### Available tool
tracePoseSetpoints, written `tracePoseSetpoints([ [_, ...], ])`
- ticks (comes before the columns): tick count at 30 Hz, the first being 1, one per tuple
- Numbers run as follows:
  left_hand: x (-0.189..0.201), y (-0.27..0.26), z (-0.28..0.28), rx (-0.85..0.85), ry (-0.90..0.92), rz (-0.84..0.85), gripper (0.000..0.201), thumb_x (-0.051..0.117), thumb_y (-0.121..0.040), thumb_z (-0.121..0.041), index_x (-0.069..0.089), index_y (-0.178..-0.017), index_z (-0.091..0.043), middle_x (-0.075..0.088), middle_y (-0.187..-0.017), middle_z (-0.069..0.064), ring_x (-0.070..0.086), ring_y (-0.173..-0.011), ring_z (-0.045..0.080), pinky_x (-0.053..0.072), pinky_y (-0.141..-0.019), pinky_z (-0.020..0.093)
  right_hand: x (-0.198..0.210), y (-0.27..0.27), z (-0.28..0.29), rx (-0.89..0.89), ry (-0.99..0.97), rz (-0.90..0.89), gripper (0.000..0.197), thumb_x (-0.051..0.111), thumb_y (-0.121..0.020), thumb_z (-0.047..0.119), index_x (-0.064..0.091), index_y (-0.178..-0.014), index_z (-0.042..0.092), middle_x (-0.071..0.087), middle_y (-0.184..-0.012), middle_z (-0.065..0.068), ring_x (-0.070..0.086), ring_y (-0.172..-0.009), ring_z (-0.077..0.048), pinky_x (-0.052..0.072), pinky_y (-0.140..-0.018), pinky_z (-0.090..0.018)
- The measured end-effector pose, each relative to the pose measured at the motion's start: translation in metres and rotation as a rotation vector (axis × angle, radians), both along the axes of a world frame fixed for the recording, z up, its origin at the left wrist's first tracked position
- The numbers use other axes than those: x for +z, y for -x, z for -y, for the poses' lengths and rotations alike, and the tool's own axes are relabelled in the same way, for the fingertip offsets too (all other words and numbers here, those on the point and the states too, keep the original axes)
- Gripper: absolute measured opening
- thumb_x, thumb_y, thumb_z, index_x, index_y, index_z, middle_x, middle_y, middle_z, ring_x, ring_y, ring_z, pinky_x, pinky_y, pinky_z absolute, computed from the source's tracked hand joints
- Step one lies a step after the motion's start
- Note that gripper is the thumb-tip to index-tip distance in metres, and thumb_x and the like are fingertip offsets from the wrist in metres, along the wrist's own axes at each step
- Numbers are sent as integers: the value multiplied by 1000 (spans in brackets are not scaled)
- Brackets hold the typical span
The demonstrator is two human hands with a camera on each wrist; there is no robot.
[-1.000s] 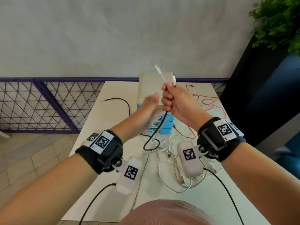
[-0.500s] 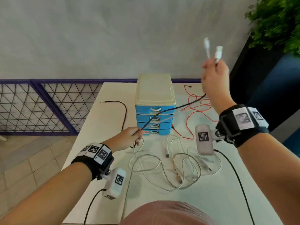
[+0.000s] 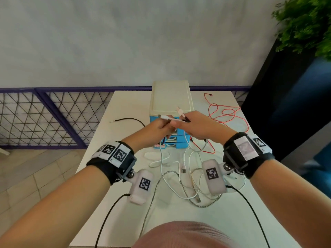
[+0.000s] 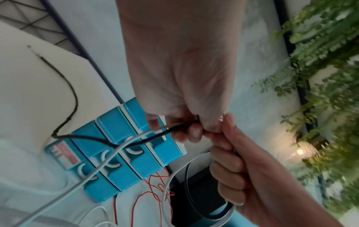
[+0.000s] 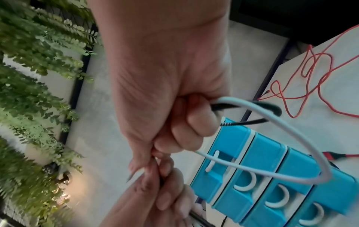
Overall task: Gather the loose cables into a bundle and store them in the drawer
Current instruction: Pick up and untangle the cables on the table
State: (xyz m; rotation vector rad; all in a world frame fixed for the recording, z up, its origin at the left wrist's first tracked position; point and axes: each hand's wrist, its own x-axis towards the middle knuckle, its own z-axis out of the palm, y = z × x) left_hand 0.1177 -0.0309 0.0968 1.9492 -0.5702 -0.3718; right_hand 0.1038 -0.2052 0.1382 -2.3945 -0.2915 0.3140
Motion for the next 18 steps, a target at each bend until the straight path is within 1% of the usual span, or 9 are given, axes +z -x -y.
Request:
tracePoseSetpoints([
  [2, -9, -2, -7, -22, -76, -17, 19, 40, -99, -34, 52, -97, -20, 49, -76, -10, 47, -71, 8, 44, -78, 32, 3, -4, 6, -124, -266, -56, 38, 51, -95, 48, 49, -75, 16, 39, -54, 4, 30, -42, -9, 28, -38, -18],
  [4, -21, 1, -17, -28, -133, -50, 20, 38, -100, -31, 47, -90, -17, 46, -77, -7, 45, -70, 4, 41, -80, 26, 10, -11, 17, -254, -527, -27, 35, 52, -94, 49, 49, -78, 18, 39, -51, 10, 29, -44, -9, 27, -36, -19],
  [7, -40, 3, -32, -17, -163, -107, 22, 38, -101, -25, 46, -87, -10, 51, -81, 0, 52, -73, -7, 41, -81, 19, 27, -18, 30, -398, -773, 79, 31, 53, -96, 42, 46, -76, 20, 37, -51, 11, 28, -43, -8, 24, -35, -19],
  [8, -46, 3, -35, -13, -176, -109, 22, 38, -101, -24, 48, -89, -8, 55, -83, 1, 56, -83, -6, 40, -85, 21, 32, -20, 32, -431, -863, 114, 31, 53, -96, 41, 45, -74, 21, 35, -50, 11, 27, -41, -7, 23, -34, -19],
  [10, -54, 3, -37, -47, -230, -108, 23, 38, -101, -21, 52, -87, -9, 60, -90, 3, 57, -105, 6, 38, -95, 24, 43, -23, 32, -484, -1052, 182, 33, 52, -98, 38, 42, -72, 22, 32, -48, 12, 25, -39, -6, 19, -34, -18],
  [12, -67, 4, -38, -99, -344, -124, 25, 39, -101, -19, 56, -83, -16, 61, -103, 1, 52, -115, 12, 35, -100, 27, 56, -24, 33, -542, -1210, 249, 35, 49, -99, 37, 39, -70, 21, 29, -49, 9, 22, -38, -6, 17, -34, -18],
  [15, -84, 7, -38, -101, -435, -128, 30, 36, -101, -20, 61, -84, -19, 60, -120, 6, 48, -123, 17, 31, -109, 31, 78, -20, 38, -577, -1322, 358, 37, 46, -100, 37, 37, -69, 20, 28, -50, 8, 21, -39, -8, 17, -36, -21],
  [17, -84, 7, -35, -57, -384, -126, 33, 36, -101, -20, 63, -84, -17, 65, -108, 4, 53, -116, 16, 35, -105, 32, 84, -19, 42, -561, -1237, 435, 36, 46, -100, 37, 37, -71, 19, 30, -52, 7, 24, -40, -8, 19, -37, -24],
  [18, -77, 7, -32, -30, -365, -98, 34, 37, -101, -20, 65, -83, -16, 66, -100, -1, 57, -106, 12, 38, -99, 31, 83, -20, 42, -558, -1124, 478, 35, 46, -100, 37, 38, -72, 19, 32, -52, 7, 27, -40, -8, 22, -37, -25],
])
